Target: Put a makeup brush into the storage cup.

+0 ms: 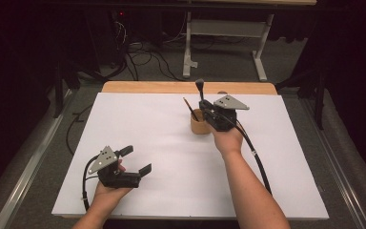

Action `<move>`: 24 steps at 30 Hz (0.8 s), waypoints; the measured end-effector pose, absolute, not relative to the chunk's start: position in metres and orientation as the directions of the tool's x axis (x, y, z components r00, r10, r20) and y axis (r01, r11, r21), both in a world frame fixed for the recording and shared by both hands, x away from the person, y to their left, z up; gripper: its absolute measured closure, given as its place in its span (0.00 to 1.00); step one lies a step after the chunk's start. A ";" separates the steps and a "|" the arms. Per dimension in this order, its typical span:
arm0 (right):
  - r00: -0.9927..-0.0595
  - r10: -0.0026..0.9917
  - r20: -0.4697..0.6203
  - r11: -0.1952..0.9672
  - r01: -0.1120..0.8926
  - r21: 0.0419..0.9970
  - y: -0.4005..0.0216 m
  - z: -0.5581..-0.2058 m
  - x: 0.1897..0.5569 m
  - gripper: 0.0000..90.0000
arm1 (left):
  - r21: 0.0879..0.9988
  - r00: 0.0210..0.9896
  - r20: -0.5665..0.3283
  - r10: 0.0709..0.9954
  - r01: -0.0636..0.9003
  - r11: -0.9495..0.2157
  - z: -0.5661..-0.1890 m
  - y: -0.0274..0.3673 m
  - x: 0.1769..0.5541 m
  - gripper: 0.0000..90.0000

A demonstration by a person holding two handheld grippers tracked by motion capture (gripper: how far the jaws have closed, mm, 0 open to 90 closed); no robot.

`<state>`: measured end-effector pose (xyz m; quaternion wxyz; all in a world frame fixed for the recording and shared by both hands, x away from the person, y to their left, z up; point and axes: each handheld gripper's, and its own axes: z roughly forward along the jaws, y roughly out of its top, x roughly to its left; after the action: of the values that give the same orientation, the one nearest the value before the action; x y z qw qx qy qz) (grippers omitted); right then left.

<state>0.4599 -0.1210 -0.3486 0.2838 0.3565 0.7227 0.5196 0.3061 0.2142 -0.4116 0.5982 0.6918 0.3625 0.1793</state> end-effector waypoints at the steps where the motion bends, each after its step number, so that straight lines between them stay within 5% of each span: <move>1: -0.585 0.810 -0.041 0.206 0.218 0.954 -0.121 -0.349 0.461 0.90 | 0.958 0.671 -0.187 0.717 0.287 -0.020 -0.412 0.215 0.306 0.00; 24: -0.589 0.807 -0.037 0.225 0.248 0.942 -0.116 -0.368 0.475 0.90 | 0.956 0.667 -0.202 0.717 0.293 -0.004 -0.412 0.218 0.305 0.00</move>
<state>0.4746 -0.1164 -0.3682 0.2750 0.3602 0.7326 0.5079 0.3045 0.2184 -0.4117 0.6023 0.6863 0.3680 0.1757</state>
